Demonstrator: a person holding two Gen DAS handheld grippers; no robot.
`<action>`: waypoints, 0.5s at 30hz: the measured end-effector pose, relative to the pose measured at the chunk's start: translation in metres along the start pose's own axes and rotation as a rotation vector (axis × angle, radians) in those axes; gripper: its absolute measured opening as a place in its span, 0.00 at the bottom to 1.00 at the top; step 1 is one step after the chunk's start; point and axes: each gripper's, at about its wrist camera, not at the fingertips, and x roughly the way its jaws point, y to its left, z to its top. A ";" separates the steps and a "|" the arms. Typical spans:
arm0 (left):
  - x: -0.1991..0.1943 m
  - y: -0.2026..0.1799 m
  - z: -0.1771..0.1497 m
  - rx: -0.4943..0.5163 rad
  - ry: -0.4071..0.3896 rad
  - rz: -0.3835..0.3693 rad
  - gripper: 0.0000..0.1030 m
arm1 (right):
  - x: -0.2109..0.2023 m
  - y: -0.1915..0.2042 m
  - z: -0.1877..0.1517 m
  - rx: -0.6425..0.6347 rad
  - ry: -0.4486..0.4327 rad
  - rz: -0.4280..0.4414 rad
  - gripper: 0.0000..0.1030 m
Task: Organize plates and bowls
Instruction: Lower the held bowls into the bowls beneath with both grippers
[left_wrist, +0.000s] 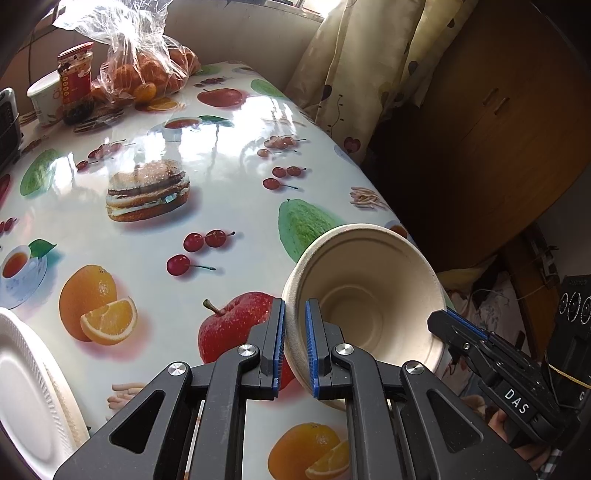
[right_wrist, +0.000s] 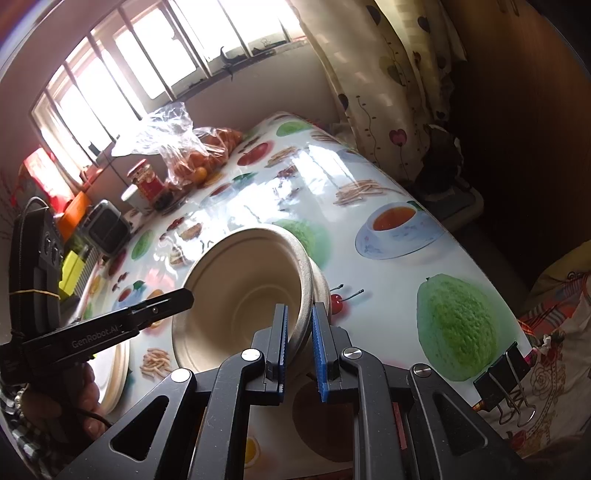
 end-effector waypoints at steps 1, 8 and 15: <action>0.000 0.000 0.000 0.001 0.001 0.001 0.10 | 0.000 0.000 0.001 0.001 0.000 0.000 0.14; 0.001 0.000 0.000 0.001 0.001 0.000 0.12 | 0.003 -0.002 -0.003 0.003 0.003 -0.002 0.14; 0.000 -0.001 0.000 -0.002 0.002 0.000 0.12 | 0.003 -0.002 -0.002 0.000 0.003 -0.003 0.14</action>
